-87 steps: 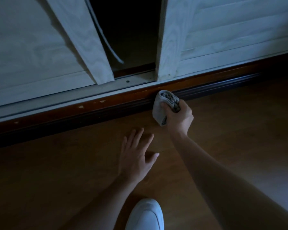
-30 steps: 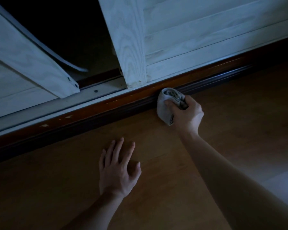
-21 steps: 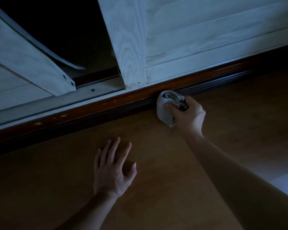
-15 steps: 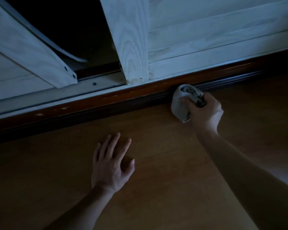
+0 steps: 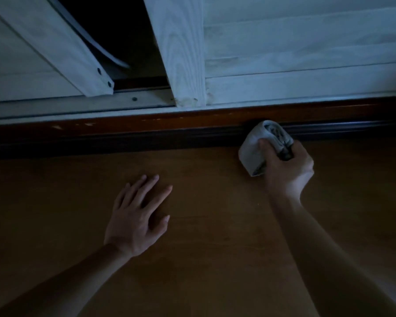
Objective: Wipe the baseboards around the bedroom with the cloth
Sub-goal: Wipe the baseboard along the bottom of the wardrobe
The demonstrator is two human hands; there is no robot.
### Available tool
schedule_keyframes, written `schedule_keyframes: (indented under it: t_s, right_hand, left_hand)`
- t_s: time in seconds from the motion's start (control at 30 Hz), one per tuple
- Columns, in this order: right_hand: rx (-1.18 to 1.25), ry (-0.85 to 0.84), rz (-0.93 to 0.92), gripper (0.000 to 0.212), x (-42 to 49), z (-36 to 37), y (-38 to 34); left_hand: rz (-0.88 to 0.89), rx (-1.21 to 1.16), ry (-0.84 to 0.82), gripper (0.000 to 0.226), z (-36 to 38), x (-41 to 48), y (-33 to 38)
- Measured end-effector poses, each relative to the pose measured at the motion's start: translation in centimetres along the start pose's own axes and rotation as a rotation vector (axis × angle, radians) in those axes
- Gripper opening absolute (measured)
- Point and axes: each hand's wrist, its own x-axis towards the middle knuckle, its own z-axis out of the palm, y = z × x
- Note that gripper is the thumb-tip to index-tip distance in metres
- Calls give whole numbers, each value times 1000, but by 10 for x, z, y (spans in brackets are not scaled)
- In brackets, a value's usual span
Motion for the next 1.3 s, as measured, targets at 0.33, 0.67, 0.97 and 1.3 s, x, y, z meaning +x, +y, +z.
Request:
schedule_keyframes:
  t_s: [0.33,0.67,0.97,1.3]
  right_hand:
    - [2,-85,-93,32,-9,12,-7]
    - [-23,-28,-65,34,-3,1,-16]
    - [-69,170,34,39,22,-34,1]
    - [-244,68,-40,35,5,-25,25]
  left_hand:
    - [-20,-9,-11,63,-2,-2,2]
    - [-28,-54,-5,64,-6,-4,4]
    - [-28,-64,-1,66,-6,-3,4]
    - [-35,-56,-14,66,-5,-2,3]
